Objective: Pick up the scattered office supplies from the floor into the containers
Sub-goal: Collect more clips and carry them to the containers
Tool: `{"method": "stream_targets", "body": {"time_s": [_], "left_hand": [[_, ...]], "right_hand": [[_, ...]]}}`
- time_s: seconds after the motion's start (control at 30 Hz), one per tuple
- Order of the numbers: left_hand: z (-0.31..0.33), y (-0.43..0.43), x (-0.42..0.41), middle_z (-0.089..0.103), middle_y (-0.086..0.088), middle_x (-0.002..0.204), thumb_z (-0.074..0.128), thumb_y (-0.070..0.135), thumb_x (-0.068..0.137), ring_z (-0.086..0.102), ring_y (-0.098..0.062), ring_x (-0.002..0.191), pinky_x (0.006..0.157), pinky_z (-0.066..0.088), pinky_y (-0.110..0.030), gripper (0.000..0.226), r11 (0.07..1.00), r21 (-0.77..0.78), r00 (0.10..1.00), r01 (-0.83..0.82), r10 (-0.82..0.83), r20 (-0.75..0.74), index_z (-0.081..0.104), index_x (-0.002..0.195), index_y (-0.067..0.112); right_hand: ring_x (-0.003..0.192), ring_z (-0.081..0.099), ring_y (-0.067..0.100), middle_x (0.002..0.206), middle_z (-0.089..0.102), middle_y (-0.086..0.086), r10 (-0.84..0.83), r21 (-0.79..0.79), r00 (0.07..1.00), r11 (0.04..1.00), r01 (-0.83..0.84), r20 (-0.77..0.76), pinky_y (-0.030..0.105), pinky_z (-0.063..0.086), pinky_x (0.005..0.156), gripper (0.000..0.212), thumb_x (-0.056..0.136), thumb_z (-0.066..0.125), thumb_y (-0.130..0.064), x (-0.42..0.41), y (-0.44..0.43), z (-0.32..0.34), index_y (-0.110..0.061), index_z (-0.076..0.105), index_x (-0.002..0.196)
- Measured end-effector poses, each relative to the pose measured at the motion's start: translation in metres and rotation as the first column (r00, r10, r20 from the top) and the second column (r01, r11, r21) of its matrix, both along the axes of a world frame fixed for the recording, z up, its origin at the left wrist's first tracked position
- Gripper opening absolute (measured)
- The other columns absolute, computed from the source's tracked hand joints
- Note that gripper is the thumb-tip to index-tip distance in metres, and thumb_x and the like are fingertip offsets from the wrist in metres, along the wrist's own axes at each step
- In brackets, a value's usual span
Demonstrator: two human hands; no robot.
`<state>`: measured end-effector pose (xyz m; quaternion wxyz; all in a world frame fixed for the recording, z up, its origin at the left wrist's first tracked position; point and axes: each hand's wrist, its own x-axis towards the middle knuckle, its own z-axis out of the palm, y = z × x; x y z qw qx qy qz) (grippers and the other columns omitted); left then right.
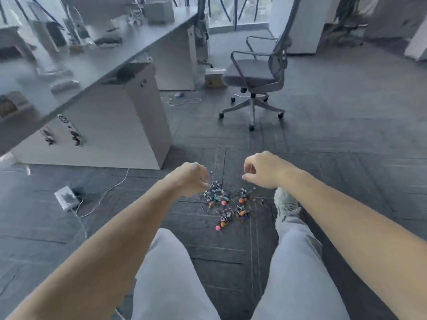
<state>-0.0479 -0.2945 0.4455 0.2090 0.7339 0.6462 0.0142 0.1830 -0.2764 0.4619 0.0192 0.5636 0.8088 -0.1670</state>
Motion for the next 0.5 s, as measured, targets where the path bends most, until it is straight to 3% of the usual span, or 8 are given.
{"method": "stream_targets", "body": {"time_s": [0.1,0.23,0.37,0.5], "left_hand": [[-0.026,0.005,0.026,0.072,0.002,0.098,0.061,0.029,0.085,0.067,-0.021,0.089,0.084,0.058,-0.035,0.012,0.999,-0.049,1.0,0.013,-0.013,-0.009,0.071,0.091,0.027],[-0.081,0.023,0.036,0.071,0.002,0.1,0.06,0.033,0.089,0.066,-0.019,0.09,0.083,0.057,-0.035,0.014,0.991,-0.131,1.0,0.013,-0.015,-0.017,0.072,0.092,0.026],[-0.147,0.06,0.033,0.072,-0.011,0.093,0.057,0.035,0.094,0.064,-0.023,0.078,0.07,0.054,-0.031,0.028,0.965,-0.264,0.996,0.009,-0.031,-0.082,0.07,0.089,0.01],[-0.217,0.11,0.029,0.073,-0.003,0.1,0.056,0.035,0.091,0.066,-0.023,0.09,0.082,0.057,-0.038,0.026,0.947,-0.321,0.995,-0.014,-0.017,-0.094,0.073,0.096,0.016]], "right_hand": [[0.091,0.061,0.024,0.102,0.066,0.001,-0.068,-0.003,0.997,0.998,0.069,0.018,0.038,0.052,0.082,0.014,0.093,0.059,-0.039,0.038,-0.002,-0.023,-0.026,0.064,0.096],[0.092,0.062,0.025,0.102,0.066,0.001,-0.072,-0.035,0.997,0.997,0.074,0.037,0.039,0.053,0.082,0.013,0.093,0.057,-0.04,0.052,0.018,-0.056,-0.027,0.061,0.093],[0.094,0.061,0.024,0.106,0.065,0.0,-0.105,-0.14,0.991,0.983,0.116,0.083,0.033,0.048,0.071,0.018,0.095,0.053,-0.041,0.056,0.051,-0.125,-0.026,0.062,0.097],[0.094,0.062,0.026,0.107,0.066,0.003,-0.168,-0.251,0.982,0.95,0.183,0.081,0.039,0.054,0.081,0.019,0.095,0.054,-0.04,0.05,0.096,-0.2,-0.023,0.063,0.099]]}}
